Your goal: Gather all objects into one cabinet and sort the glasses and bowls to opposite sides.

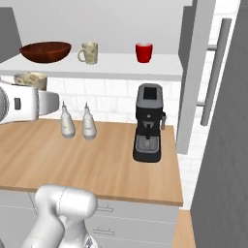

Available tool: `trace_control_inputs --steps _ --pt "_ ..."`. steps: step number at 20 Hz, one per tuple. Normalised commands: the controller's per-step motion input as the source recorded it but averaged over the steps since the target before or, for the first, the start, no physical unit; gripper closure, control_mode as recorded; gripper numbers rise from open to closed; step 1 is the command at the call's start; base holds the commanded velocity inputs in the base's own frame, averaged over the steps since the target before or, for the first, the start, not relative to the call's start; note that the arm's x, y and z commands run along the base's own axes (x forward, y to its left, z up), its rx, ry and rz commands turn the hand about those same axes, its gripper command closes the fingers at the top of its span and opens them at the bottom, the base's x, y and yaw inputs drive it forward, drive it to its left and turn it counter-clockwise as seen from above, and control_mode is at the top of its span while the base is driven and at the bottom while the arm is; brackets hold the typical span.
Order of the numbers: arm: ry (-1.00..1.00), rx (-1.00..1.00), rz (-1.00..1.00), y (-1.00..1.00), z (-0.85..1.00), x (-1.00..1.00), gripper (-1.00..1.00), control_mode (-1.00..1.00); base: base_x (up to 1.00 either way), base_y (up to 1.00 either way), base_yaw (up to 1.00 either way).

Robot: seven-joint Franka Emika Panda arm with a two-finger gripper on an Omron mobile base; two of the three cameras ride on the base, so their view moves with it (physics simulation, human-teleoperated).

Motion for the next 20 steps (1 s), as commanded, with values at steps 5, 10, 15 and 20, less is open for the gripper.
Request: trace_control_inputs --steps 5,10,15,20 --pt "0.00 0.00 0.00 0.00 0.00 0.00 1.00 1.00 0.28 -0.09 -0.03" --pt "0.00 0.00 0.00 0.00 0.00 0.00 1.00 1.00 0.60 0.00 0.00" --pt "0.00 0.00 0.00 0.00 0.00 0.00 1.00 1.00 0.41 0.01 -0.02" --pt "0.00 -0.02 -0.14 0.01 0.00 0.98 1.00 -1.00 0.00 0.00 0.00"
